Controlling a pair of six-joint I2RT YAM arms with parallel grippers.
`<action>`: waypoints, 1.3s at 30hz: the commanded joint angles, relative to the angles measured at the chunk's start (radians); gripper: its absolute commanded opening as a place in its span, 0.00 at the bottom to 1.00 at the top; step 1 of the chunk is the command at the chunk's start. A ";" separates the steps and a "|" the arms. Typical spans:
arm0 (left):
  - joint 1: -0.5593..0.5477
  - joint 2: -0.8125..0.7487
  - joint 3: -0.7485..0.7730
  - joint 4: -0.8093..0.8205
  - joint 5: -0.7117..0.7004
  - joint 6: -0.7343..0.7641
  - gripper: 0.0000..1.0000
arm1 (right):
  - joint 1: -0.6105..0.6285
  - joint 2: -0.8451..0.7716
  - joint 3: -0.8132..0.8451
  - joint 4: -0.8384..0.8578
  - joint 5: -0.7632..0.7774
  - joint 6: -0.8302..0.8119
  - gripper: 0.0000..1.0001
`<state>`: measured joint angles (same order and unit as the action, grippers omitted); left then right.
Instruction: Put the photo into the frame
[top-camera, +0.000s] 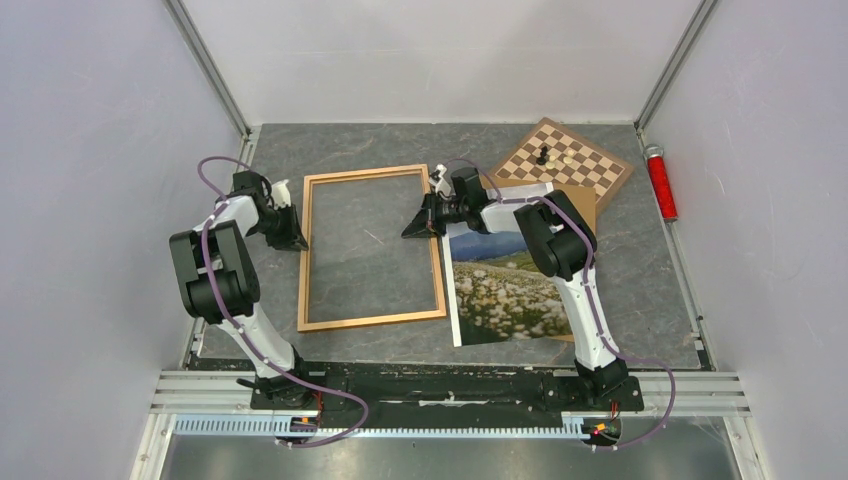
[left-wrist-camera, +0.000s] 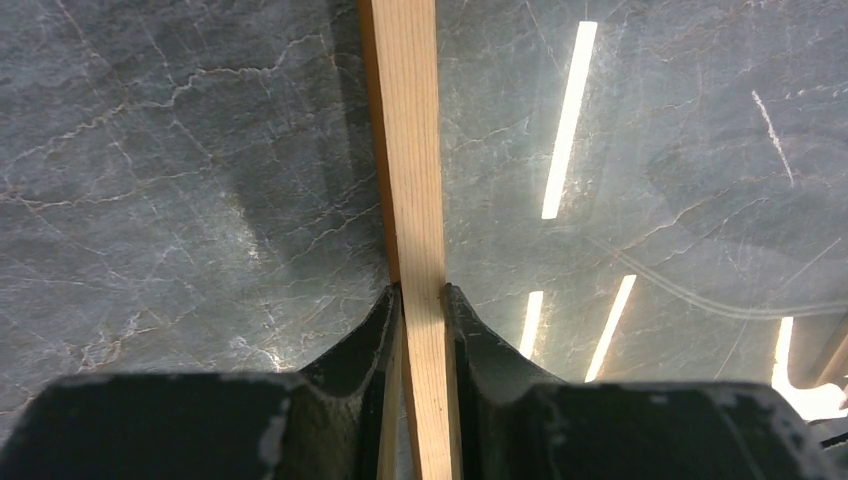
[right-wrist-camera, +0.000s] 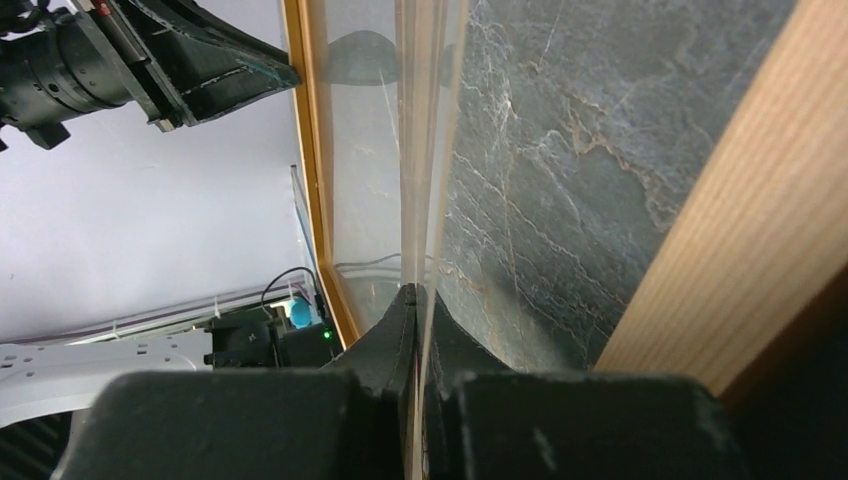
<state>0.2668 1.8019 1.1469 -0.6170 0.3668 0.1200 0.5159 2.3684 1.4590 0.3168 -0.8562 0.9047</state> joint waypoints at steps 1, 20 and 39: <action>-0.040 0.008 -0.032 0.024 0.009 -0.009 0.20 | 0.033 -0.008 0.056 -0.092 0.087 -0.104 0.00; -0.058 -0.053 0.020 0.008 -0.041 -0.004 0.49 | 0.033 -0.011 0.101 -0.256 0.166 -0.211 0.00; -0.395 -0.010 0.229 0.068 -0.165 -0.052 0.53 | 0.035 -0.021 0.098 -0.268 0.181 -0.223 0.00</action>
<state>-0.0601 1.7271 1.3052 -0.6037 0.2150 0.1200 0.5369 2.3569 1.5482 0.0803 -0.7605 0.7349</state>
